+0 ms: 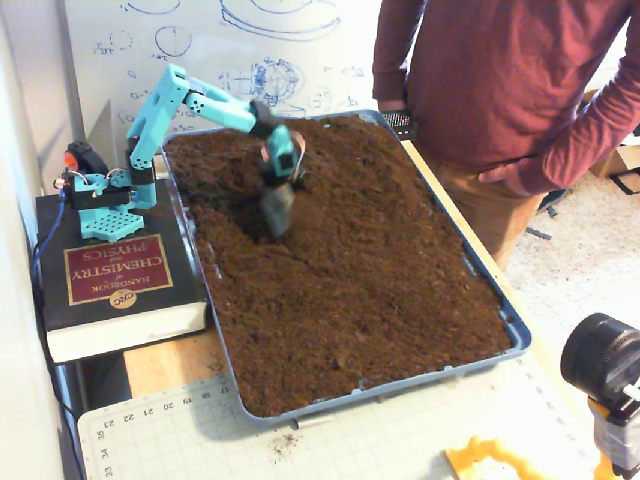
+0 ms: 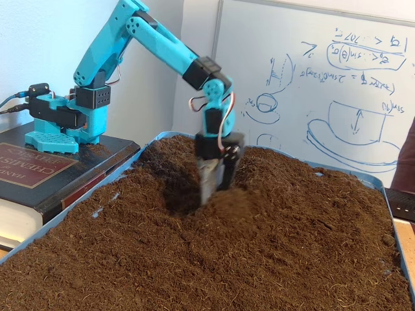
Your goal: Build a berm.
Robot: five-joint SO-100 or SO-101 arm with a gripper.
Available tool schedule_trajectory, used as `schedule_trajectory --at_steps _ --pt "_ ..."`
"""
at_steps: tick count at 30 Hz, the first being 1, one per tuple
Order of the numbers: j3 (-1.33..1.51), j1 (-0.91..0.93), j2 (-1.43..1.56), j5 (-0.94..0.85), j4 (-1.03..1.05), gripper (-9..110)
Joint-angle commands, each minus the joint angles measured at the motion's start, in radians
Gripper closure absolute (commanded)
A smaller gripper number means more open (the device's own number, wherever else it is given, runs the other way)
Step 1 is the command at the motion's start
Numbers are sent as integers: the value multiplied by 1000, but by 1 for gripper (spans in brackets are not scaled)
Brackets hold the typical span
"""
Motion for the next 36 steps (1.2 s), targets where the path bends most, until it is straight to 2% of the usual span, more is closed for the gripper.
schedule_trajectory --at_steps 1,9,17,20,25,31,36 --pt "-229 -25 156 17 55 101" --pt "-218 -26 308 17 259 101" --pt "-173 -3 543 -2 761 101" --pt "-29 43 586 -15 830 101" --pt "319 141 723 -161 623 101" --pt "787 314 798 -394 158 101" --pt "1097 388 739 -477 -219 101"
